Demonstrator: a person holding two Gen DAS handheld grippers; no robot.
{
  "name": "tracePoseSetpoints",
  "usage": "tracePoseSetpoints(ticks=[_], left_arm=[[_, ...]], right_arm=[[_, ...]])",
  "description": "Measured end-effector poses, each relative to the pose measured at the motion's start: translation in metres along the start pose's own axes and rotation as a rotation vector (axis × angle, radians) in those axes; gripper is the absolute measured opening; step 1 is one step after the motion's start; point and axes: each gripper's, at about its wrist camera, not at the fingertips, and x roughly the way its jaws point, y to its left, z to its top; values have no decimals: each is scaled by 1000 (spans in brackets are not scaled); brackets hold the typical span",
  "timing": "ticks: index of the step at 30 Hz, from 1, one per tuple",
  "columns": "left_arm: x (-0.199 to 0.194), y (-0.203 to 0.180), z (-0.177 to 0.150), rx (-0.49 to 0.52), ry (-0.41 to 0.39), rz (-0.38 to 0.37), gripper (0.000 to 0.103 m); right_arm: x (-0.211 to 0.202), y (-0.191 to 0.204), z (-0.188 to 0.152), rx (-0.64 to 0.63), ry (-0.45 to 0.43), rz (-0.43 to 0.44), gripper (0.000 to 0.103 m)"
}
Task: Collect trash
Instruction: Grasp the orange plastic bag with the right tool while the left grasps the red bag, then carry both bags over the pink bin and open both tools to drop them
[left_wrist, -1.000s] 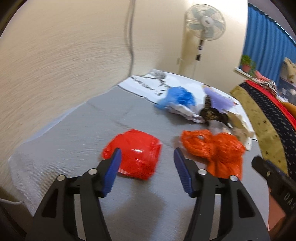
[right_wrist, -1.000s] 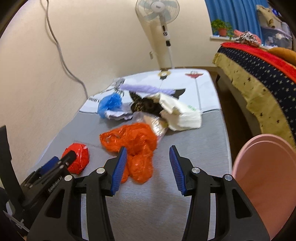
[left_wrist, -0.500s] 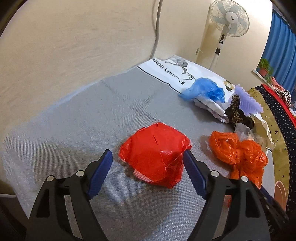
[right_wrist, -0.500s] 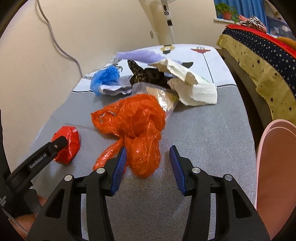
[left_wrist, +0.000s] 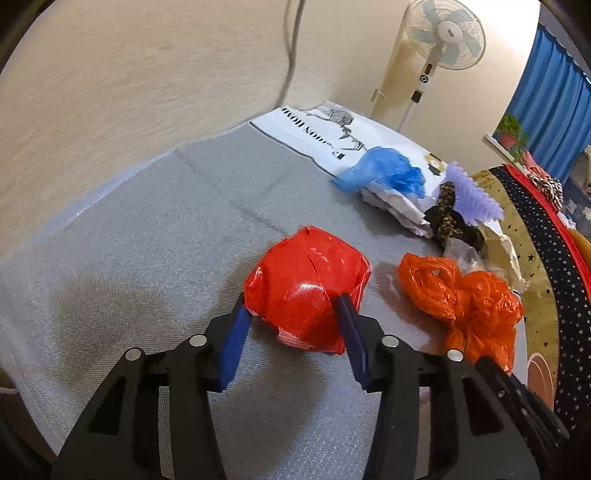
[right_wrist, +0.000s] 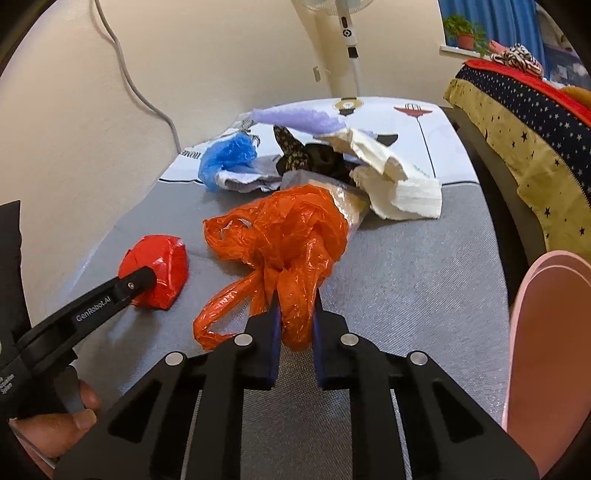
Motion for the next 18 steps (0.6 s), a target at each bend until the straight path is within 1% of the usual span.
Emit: tracePoseSetpoints(ticks=[5, 7, 18], left_arm=[[-7, -7, -2, 24, -14, -36, 42], [-11, -12, -3, 48, -25, -44, 41], [-38, -35, -10, 156, -90, -91, 40]], right_arm=[[-14, 0, 2, -14, -36, -18, 14], [-21, -1, 3, -20, -54, -33, 14], [-63, -12, 1, -8, -133, -95, 13]])
